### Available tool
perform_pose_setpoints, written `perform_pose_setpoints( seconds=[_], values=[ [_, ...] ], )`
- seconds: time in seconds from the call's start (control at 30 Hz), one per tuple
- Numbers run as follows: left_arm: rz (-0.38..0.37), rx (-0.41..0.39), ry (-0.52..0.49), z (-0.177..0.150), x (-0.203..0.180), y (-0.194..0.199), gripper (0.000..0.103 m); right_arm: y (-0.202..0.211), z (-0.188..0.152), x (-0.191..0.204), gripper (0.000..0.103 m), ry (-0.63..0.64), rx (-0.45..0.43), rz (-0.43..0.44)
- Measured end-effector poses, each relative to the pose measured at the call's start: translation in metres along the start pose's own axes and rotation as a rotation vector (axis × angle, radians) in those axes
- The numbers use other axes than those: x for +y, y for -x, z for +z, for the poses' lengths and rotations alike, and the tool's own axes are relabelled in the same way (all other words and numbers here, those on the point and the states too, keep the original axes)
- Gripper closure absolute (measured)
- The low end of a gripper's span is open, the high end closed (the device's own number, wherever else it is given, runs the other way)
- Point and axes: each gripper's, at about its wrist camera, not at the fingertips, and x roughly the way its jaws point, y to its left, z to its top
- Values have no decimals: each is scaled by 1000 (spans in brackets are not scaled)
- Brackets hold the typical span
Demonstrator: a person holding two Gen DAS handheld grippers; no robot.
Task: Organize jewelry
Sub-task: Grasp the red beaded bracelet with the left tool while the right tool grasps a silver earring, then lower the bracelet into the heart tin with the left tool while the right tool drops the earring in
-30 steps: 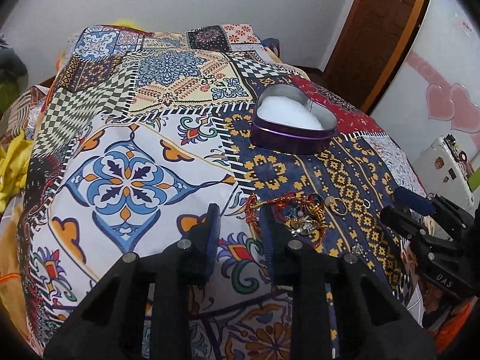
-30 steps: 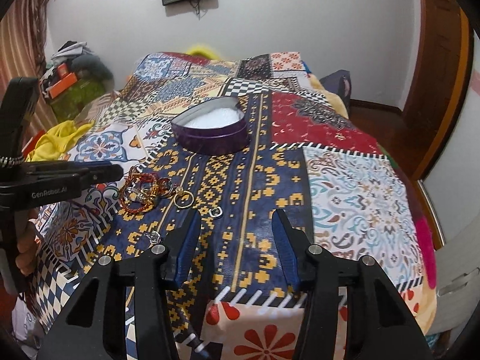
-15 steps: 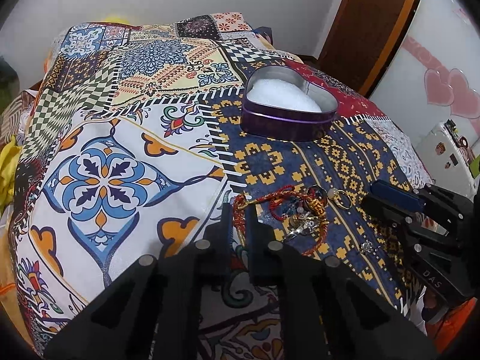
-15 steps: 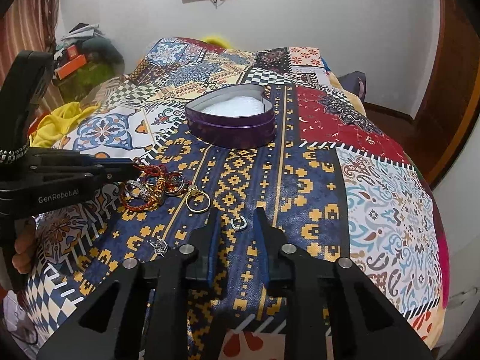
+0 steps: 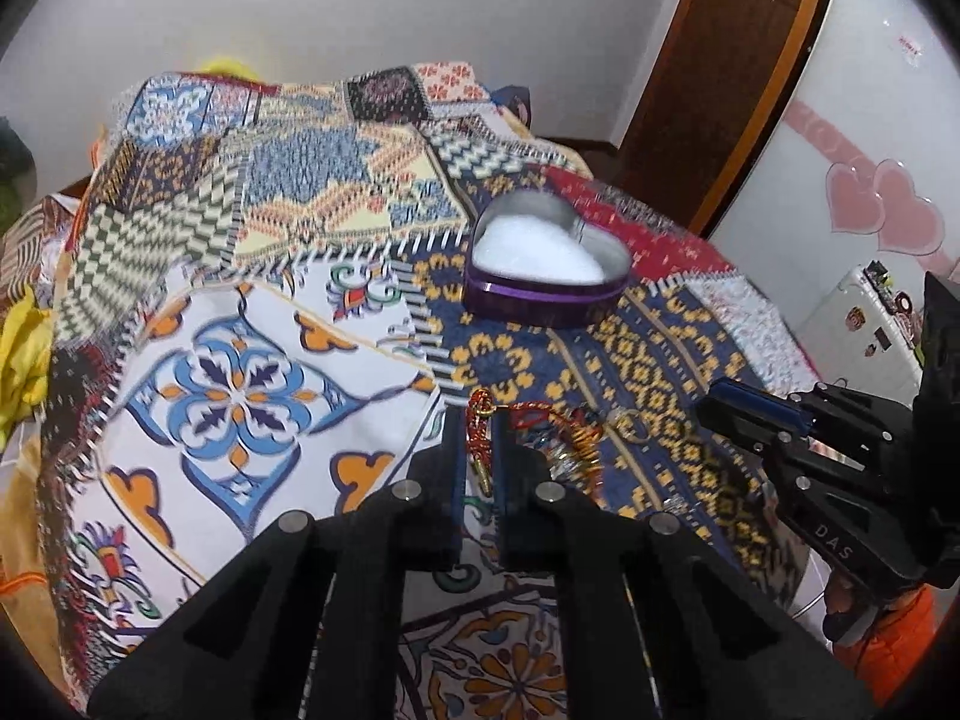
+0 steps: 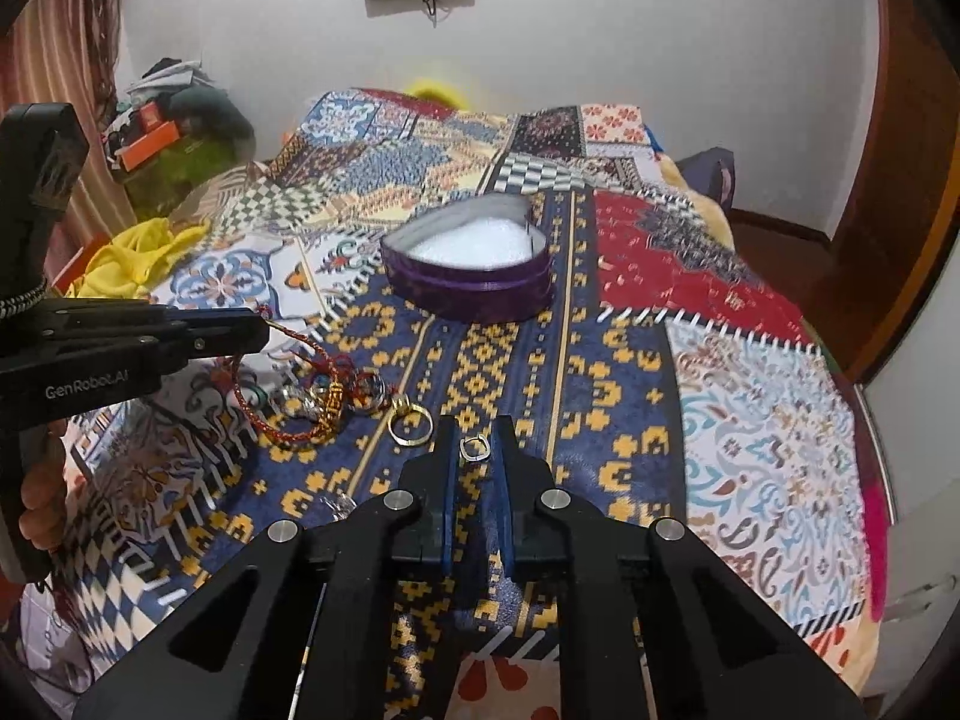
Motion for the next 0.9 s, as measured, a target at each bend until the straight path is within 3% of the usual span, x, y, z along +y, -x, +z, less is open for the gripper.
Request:
perform_pose_setpoints(
  seconds=[0.47, 0.9],
  values=[
    [-2, -120, -36, 35, -16, 35, 97, 18, 35, 1, 94, -9, -103, -9],
    [14, -172, -81, 75, -30, 19, 97, 7, 63, -3, 94, -3, -149, 0]
  ],
)
